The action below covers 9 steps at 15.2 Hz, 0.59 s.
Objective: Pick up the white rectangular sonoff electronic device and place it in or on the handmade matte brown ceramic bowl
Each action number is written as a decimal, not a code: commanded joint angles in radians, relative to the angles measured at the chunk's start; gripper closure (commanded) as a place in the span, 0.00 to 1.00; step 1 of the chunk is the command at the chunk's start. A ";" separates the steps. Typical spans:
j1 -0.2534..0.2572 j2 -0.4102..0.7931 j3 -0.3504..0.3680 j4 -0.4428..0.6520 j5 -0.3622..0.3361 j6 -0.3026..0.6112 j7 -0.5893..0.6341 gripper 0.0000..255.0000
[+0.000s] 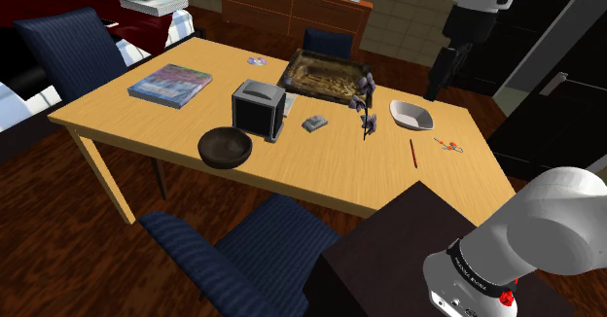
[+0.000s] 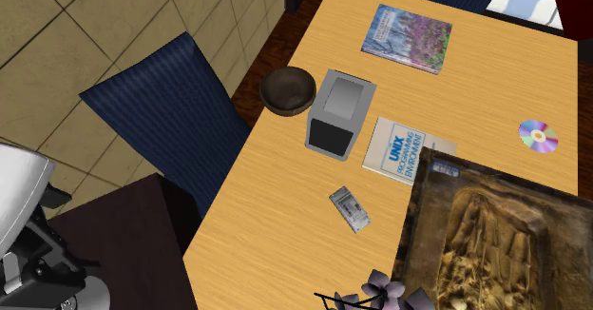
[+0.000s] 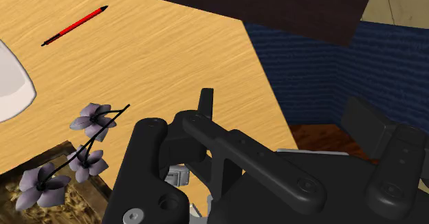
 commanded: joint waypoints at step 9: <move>0.024 0.174 -0.146 -0.053 -0.098 0.245 -0.316 0.00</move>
